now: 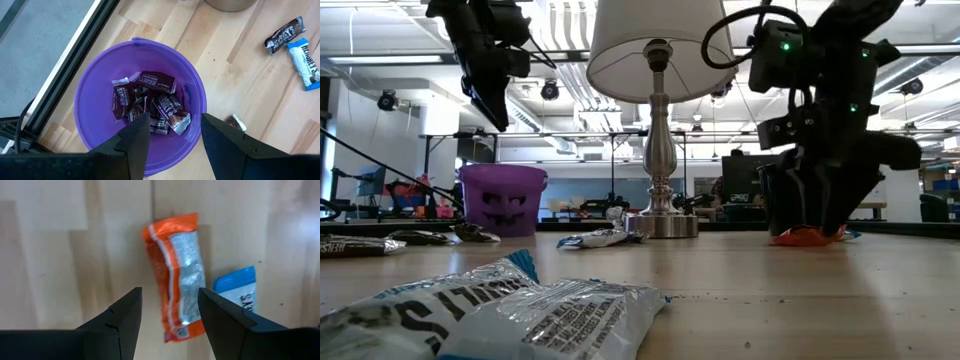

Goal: Organize candy in baskets
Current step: Put the orange chocolate bar into the black bucket

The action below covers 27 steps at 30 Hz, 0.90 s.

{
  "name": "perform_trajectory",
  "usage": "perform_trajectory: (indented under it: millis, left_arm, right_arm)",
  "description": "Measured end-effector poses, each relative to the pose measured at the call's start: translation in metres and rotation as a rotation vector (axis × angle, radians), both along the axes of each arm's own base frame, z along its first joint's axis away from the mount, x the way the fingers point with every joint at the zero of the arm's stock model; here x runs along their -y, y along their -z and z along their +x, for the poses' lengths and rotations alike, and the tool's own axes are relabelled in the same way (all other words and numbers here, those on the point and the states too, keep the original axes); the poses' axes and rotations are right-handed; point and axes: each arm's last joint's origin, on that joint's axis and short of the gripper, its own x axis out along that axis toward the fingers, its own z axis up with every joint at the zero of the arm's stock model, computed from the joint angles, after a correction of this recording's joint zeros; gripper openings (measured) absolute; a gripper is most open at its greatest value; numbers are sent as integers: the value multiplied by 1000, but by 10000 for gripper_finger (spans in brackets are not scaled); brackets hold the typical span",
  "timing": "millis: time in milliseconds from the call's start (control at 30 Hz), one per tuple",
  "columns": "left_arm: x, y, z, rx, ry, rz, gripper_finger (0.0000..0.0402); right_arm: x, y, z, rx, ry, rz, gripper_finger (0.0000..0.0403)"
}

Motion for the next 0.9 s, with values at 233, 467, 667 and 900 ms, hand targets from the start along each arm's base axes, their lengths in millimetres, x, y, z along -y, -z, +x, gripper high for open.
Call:
perform_trajectory:
  millis: [233, 467, 667, 900]
  left_arm:
    - [0, 0, 0, 0, 0, 0, 158]
    - [0, 0, 0, 1, -3, 0, 158]
    - [0, 0, 0, 2, -3, 0, 158]
    - [0, 0, 0, 1, -3, -1, 158]
  right_arm:
    - [5, 5, -1, 23, 22, -29, 185]
    - [5, 16, -9, 18, 43, -23, 184]
    - [5, 16, -9, 26, 79, -7, 139]
    - [4, 16, -8, 25, 80, 37, 23]
